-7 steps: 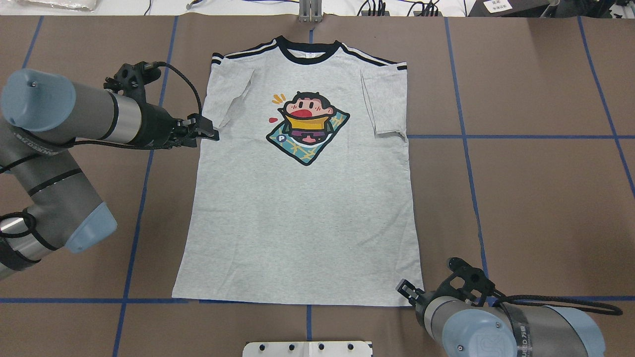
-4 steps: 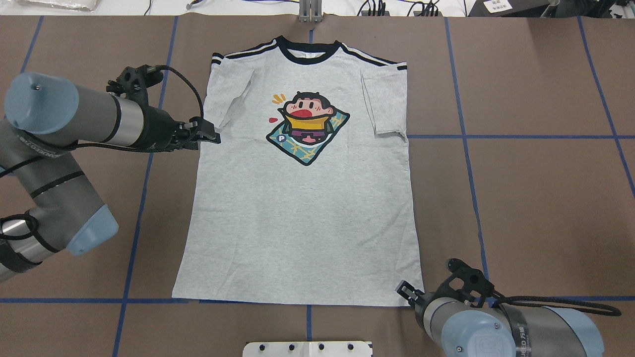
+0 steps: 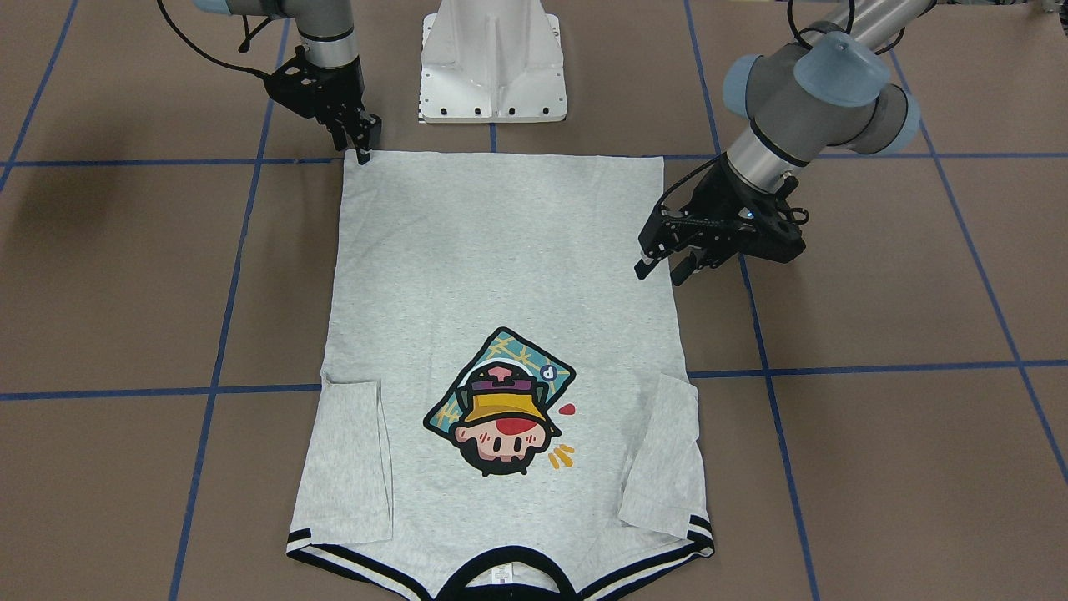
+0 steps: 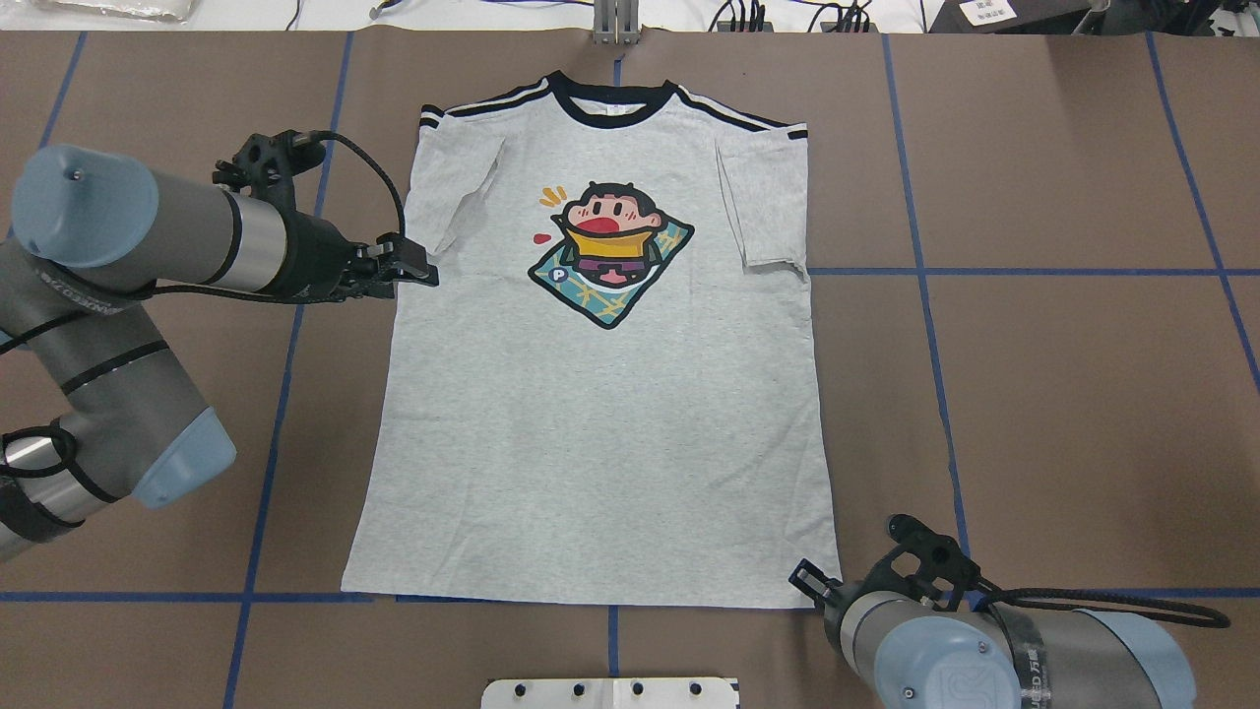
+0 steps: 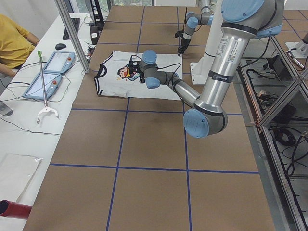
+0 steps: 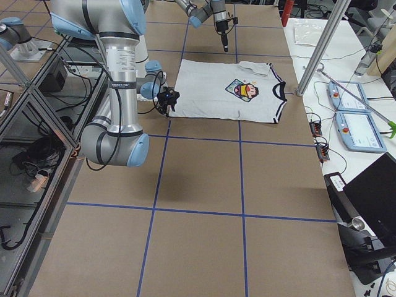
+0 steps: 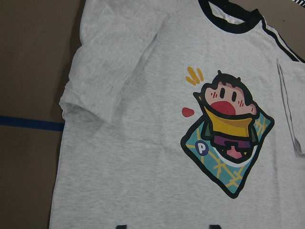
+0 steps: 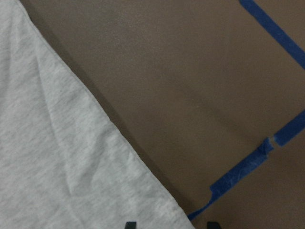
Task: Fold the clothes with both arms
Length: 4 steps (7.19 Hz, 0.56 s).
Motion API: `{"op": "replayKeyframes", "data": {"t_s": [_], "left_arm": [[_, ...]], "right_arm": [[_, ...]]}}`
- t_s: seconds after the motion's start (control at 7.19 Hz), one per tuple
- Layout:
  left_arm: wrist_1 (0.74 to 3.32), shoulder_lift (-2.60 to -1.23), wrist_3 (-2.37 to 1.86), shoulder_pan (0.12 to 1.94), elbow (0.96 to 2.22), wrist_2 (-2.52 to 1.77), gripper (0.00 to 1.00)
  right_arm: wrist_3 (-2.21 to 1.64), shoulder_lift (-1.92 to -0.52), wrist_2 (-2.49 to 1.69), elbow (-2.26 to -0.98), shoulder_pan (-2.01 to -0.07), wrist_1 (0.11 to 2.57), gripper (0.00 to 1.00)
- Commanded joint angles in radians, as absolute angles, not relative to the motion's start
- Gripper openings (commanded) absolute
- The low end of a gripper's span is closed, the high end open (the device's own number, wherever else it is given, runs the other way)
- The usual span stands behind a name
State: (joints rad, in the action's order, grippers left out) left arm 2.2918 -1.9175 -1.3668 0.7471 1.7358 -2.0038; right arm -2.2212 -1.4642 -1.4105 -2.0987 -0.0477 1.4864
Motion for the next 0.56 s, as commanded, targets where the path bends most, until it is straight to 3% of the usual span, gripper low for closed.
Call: {"op": "replayKeyframes", "data": {"t_s": [0.0,0.42], "left_arm": [[2.292,-1.917,-1.367,0.747,1.736,-2.005,0.65],[2.281,-1.908,-1.396,0.683,1.753,-1.993,0.65]], "right_arm": [[-2.221,-1.463,-1.422,-2.103,-0.051,1.486,0.0],[-2.22,-1.477,-1.454,-2.16,-0.058,1.486,0.0]]}}
